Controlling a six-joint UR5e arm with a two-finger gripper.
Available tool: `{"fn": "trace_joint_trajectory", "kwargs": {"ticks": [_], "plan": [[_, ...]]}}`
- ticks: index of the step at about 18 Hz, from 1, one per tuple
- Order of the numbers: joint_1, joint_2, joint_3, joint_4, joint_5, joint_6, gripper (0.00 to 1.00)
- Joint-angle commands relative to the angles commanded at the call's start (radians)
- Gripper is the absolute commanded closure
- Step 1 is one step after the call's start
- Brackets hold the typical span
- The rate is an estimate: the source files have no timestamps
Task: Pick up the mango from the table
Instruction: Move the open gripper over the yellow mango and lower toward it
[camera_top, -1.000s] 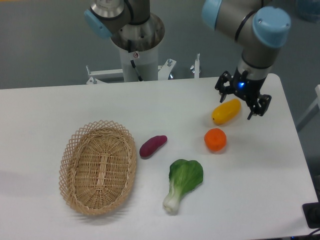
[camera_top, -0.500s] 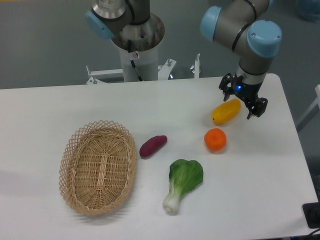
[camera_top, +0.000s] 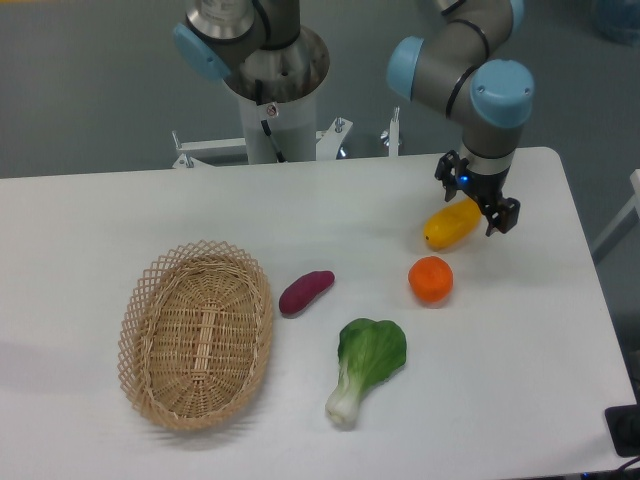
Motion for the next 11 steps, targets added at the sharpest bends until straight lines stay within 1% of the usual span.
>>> {"fn": "trace_joint_trajectory", "kwargs": {"ticks": [3,11], "plan": [[-0.002,-0.006,-0.012,0.009,0.002,-0.011,0.00],[-0.005,-0.012,-0.043,0.009,0.006,-0.015,0.00]]}}
